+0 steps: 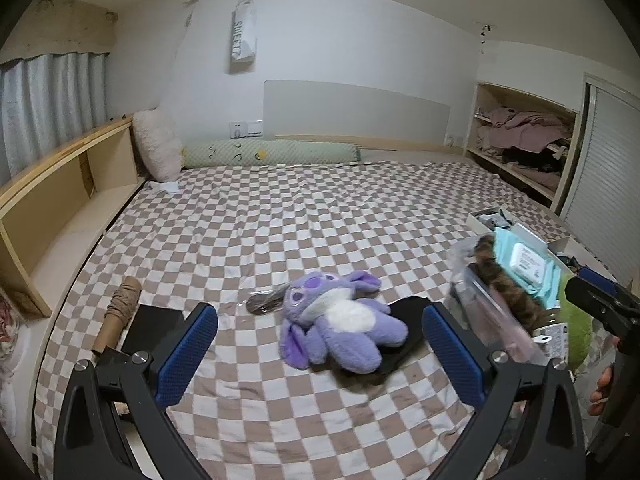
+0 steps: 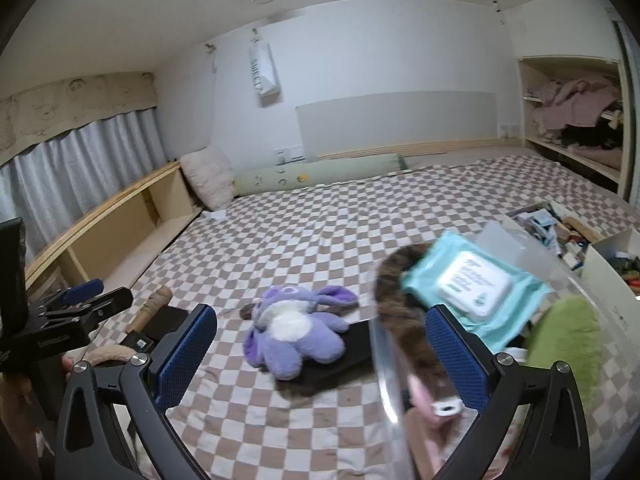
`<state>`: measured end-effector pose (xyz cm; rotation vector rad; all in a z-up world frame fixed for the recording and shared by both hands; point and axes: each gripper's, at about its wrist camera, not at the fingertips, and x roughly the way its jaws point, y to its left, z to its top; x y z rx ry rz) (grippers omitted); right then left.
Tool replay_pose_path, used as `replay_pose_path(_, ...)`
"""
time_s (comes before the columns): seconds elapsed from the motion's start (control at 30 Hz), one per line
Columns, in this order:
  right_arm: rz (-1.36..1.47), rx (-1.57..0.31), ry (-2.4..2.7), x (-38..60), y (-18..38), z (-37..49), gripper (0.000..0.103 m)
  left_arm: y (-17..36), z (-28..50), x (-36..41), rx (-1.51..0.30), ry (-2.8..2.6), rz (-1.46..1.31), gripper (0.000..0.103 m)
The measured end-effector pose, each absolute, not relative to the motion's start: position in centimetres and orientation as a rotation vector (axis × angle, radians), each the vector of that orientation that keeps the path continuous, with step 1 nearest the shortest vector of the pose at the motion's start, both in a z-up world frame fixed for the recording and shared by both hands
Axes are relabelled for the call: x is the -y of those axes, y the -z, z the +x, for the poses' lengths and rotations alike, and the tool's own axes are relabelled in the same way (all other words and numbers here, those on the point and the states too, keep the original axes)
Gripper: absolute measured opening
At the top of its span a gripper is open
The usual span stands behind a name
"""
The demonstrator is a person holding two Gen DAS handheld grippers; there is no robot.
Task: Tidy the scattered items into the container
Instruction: 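Withdraw both tools from the bin back toward the purple plush on the bed, then lower the right gripper onto the purple plush and close on its body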
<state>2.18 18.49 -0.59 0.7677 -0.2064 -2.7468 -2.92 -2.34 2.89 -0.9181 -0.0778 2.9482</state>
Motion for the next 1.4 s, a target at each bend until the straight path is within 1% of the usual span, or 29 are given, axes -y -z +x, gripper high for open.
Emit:
replay_pose_path(0.17, 0.780, 0.197, 2.678, -16.3, 1.0, 1.8, 0.103, -2.2, -3.4, 4.6, 0.082, -2.973, -0.962, 0.103)
replay_pose_path(0.33, 0.786, 0.121, 2.619, -14.2, 1.1, 1.1, 0.103, -1.1, -4.5, 7.3, 0.105, -3.014, -1.041, 0.103)
replay_pose_path(0.57, 0.874, 0.070, 2.519, -12.2, 2.5, -1.1, 0.103, 1.9, -7.1, 11.8, 0.199, -3.025, -1.239, 0.103)
replay_pose_path(0.73, 0.941, 0.037, 2.441, -10.7, 4.2, -2.6, 0.103, 5.0, -9.5, 14.7, 0.315, -2.969, -1.406, 0.103)
replay_pose_path(0.83, 0.996, 0.065, 2.394, -10.1, 5.4, -3.8, 0.103, 6.8, -10.7, 15.5, 0.336, -2.946, -1.494, 0.103)
replay_pose_path(0.93, 1.085, 0.146, 2.330, -9.7, 6.9, -5.5, 0.103, 8.4, -12.0, 15.5, 0.338, -2.921, -1.572, 0.103)
replay_pose_path(1.03, 1.161, 0.198, 2.304, -9.2, 8.0, -7.3, 0.103, 10.1, -13.5, 14.8, 0.385, -2.858, -1.638, 0.103)
replay_pose_path(1.2, 1.326, 0.165, 2.287, -7.7, 9.9, -11.6, 0.103, 11.9, -15.7, 12.5, 0.386, -2.798, -1.710, 0.103)
replay_pose_path(1.4, 1.431, 0.134, 2.299, -7.2, 12.2, -16.4, 0.103, 13.6, -18.1, 8.4, 0.288, -2.725, -1.736, 0.103)
